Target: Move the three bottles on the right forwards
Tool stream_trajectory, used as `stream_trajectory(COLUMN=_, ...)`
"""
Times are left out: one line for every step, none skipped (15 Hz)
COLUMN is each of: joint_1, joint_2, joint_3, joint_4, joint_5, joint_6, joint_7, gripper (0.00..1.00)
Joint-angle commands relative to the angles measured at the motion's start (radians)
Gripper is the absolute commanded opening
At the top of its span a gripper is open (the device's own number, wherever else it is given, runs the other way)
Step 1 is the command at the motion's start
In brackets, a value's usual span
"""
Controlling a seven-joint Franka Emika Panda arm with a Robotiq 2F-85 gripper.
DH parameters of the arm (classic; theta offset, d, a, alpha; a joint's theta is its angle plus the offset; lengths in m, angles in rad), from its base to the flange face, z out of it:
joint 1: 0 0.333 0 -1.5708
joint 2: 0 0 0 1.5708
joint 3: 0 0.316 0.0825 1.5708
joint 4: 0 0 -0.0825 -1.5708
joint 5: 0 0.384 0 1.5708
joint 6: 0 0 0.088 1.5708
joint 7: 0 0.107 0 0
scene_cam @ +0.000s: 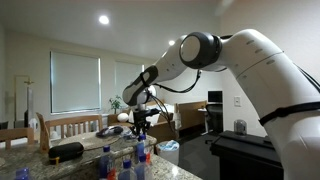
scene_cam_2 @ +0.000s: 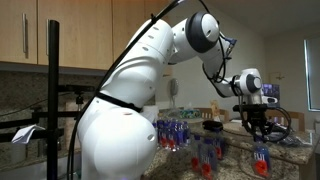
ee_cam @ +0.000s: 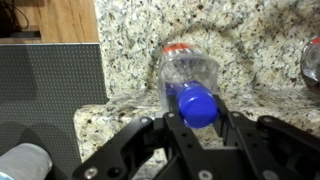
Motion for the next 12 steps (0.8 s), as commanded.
stream_trajectory(joint_1=0.006, joint_2=-0.013, joint_3=-0.005, joint_4=-0.013, joint_5=0.011, joint_6=-0.020, joint_7=0.020, gripper=0.14)
stream_trajectory(joint_1=0.006, joint_2=-0.017, joint_3=-0.005, joint_4=-0.016, joint_5=0.009, joint_6=-0.019, joint_7=0.018, gripper=0.14)
stream_trajectory(joint_1=0.007, joint_2=-0.021, joint_3=-0.005, joint_4=-0.020, joint_5=0.008, joint_6=-0.019, joint_7=0.017, gripper=0.14)
stream_trajectory(joint_1=0.008, joint_2=-0.032, joint_3=-0.004, joint_4=-0.030, joint_5=0.007, joint_6=-0.019, joint_7=0.014, gripper=0.14)
stream_trajectory(joint_1=0.008, joint_2=-0.043, joint_3=-0.003, joint_4=-0.043, joint_5=0.008, joint_6=-0.015, joint_7=0.011, gripper=0.14)
stream_trajectory(joint_1=0.012, joint_2=-0.064, joint_3=-0.003, joint_4=-0.067, joint_5=0.003, joint_6=-0.009, joint_7=0.013, gripper=0.14)
stream_trajectory(joint_1=0.014, joint_2=-0.084, joint_3=0.000, joint_4=-0.090, joint_5=0.001, joint_6=-0.012, joint_7=0.003, gripper=0.14)
stream_trajectory(joint_1=0.018, joint_2=-0.110, joint_3=0.002, joint_4=-0.122, joint_5=-0.001, joint_6=-0.010, joint_7=0.006, gripper=0.14)
stream_trajectory(joint_1=0.022, joint_2=-0.134, joint_3=0.004, joint_4=-0.151, joint_5=-0.002, joint_6=-0.006, joint_7=0.011, gripper=0.14)
stream_trajectory(joint_1=0.032, joint_2=-0.163, joint_3=0.003, joint_4=-0.187, joint_5=-0.011, joint_6=-0.009, joint_7=0.023, gripper=0.14)
stream_trajectory(joint_1=0.046, joint_2=-0.192, joint_3=-0.001, joint_4=-0.221, joint_5=-0.027, joint_6=-0.011, joint_7=0.045, gripper=0.14)
stream_trajectory(joint_1=0.053, joint_2=-0.220, joint_3=0.002, joint_4=-0.256, joint_5=-0.028, joint_6=-0.004, joint_7=0.054, gripper=0.14)
